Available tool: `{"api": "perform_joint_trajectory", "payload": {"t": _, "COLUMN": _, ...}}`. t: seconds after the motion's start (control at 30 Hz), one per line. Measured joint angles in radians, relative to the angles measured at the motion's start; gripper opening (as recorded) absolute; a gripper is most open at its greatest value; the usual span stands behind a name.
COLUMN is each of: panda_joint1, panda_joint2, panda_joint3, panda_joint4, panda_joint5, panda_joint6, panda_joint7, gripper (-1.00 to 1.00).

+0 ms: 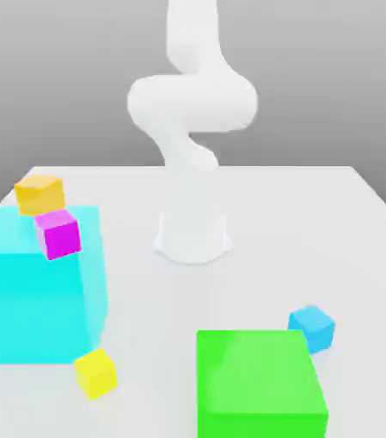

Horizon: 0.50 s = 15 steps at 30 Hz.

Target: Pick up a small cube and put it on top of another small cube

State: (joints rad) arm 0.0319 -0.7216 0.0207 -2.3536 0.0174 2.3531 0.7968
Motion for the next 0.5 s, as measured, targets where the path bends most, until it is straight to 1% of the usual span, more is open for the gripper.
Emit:
{"api": "perform_joint_trajectory", "payload": {"t": 0.3, "panda_joint1": 0.129, "panda_joint2": 0.334, "panda_joint3": 0.113, "panda_joint4": -0.216, "panda_joint5": 0.054, "panda_joint6": 0.222, "panda_joint7": -0.001, "gripper": 0.0}}
{"api": "perform_joint_trajectory", "payload": {"t": 0.5, "panda_joint1": 0.203, "panda_joint2": 0.559, "panda_joint3": 0.207, "panda_joint4": -0.36, "panda_joint5": 0.047, "panda_joint6": 0.372, "panda_joint7": 0.031, "gripper": 0.0}}
